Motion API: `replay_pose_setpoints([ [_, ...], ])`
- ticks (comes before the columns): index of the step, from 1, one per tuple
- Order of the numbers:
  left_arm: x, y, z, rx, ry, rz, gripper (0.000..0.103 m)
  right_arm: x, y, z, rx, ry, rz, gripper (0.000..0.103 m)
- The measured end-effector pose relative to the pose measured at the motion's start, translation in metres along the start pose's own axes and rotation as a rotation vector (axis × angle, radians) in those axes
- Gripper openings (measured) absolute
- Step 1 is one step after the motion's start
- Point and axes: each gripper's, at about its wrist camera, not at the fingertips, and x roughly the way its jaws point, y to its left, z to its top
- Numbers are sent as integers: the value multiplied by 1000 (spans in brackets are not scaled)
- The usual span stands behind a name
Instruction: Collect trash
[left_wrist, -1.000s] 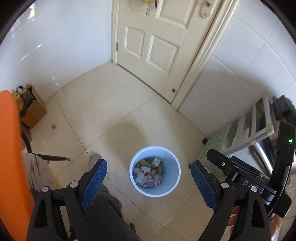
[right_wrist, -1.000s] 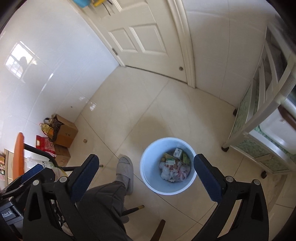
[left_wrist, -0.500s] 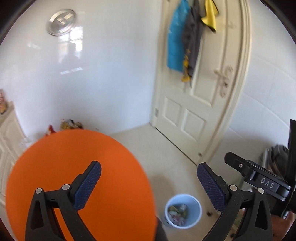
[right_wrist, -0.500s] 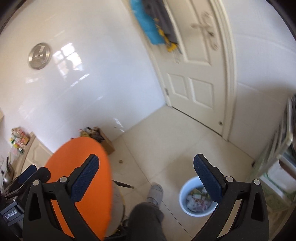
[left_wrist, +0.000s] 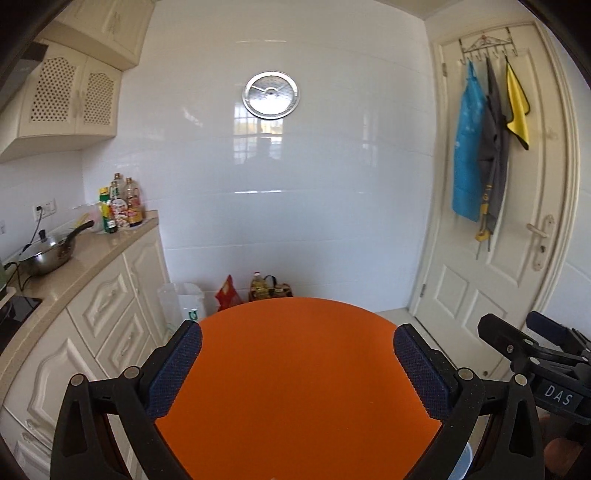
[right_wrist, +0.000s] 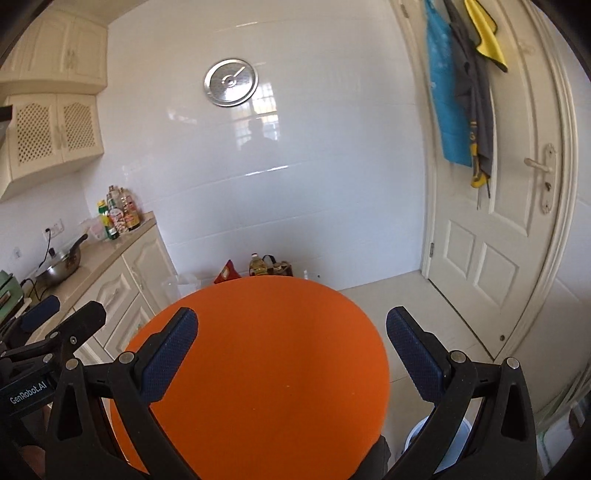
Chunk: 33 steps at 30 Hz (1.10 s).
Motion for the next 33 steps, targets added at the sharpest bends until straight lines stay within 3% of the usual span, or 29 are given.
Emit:
replay_pose_setpoints([
  [10, -77, 36, -33, -94, -26, 115, 102, -8, 72, -20, -128, -14, 53, 103],
  [33, -61, 49, -10, -114, -36, 109, 102, -12, 85, -28, -164, -15, 37, 103],
])
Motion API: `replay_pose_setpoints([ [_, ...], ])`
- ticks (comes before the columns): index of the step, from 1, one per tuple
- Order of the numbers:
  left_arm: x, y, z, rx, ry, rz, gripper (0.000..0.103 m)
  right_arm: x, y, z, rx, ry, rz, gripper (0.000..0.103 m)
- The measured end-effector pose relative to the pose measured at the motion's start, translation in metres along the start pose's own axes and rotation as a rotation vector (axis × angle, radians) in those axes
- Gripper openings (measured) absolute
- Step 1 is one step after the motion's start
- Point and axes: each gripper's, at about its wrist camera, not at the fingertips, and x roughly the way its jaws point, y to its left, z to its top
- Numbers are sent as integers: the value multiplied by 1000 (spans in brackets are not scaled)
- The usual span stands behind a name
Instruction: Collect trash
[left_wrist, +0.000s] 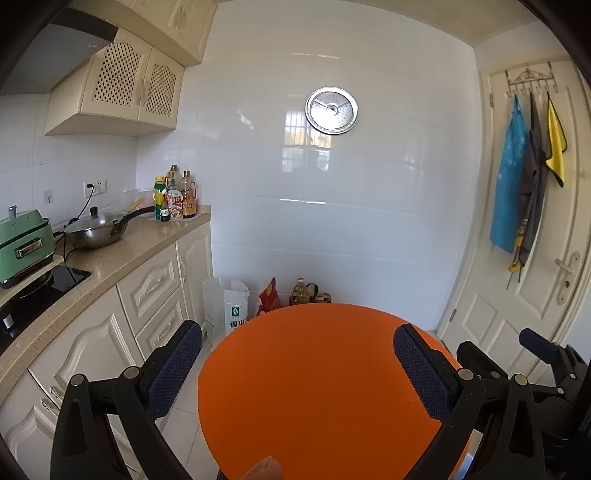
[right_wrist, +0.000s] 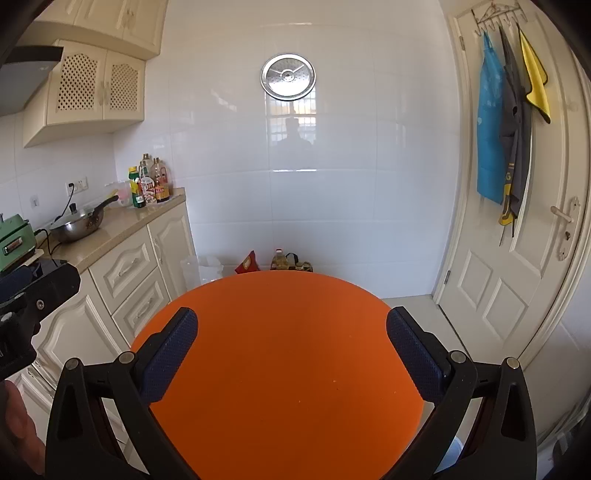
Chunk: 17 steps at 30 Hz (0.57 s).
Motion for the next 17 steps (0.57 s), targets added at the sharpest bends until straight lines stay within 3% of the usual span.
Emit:
replay_pose_setpoints([
  [17, -3, -1, -9, 21, -47, -22, 102, 0, 2, -1, -3, -6, 7, 103],
])
